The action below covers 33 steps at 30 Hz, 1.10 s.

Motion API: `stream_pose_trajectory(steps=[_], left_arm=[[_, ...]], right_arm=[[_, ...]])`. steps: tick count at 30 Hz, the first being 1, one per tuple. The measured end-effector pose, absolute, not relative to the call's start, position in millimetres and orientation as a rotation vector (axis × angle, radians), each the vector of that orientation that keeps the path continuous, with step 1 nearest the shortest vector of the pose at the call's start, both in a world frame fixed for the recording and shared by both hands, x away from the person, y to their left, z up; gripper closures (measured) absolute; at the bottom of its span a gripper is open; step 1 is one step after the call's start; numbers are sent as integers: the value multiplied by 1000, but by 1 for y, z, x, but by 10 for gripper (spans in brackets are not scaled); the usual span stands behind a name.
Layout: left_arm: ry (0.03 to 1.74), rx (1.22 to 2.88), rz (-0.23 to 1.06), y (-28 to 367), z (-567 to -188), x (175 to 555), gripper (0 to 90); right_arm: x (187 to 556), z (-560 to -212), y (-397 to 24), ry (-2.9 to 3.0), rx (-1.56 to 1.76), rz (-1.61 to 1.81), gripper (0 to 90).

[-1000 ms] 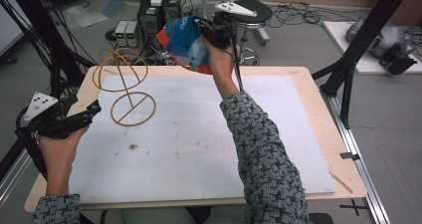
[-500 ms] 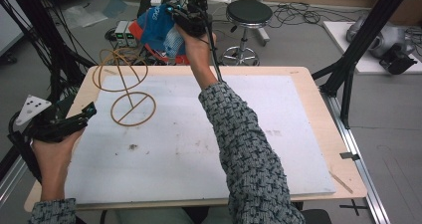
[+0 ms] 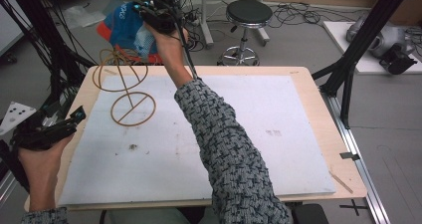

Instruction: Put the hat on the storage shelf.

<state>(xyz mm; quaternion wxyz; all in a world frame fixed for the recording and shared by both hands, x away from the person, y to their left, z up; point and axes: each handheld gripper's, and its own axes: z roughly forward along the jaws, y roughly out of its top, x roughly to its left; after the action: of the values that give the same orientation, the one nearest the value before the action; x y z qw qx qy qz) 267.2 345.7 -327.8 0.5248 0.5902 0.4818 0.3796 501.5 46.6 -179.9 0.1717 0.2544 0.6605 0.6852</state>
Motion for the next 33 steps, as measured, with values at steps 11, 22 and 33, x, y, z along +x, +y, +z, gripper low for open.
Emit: stream_pose_trajectory(steps=[11, 22, 33], left_arm=[[1157, 1408, 912, 350, -328, 266, 228], [1160, 1402, 907, 349, -328, 267, 228], [1153, 1403, 899, 348, -328, 269, 228]], right_arm=[[492, -190, 74, 1967, 643, 1961, 889], [484, -201, 86, 2055, 608, 1969, 889], [475, -208, 101, 2111, 578, 1985, 890]])
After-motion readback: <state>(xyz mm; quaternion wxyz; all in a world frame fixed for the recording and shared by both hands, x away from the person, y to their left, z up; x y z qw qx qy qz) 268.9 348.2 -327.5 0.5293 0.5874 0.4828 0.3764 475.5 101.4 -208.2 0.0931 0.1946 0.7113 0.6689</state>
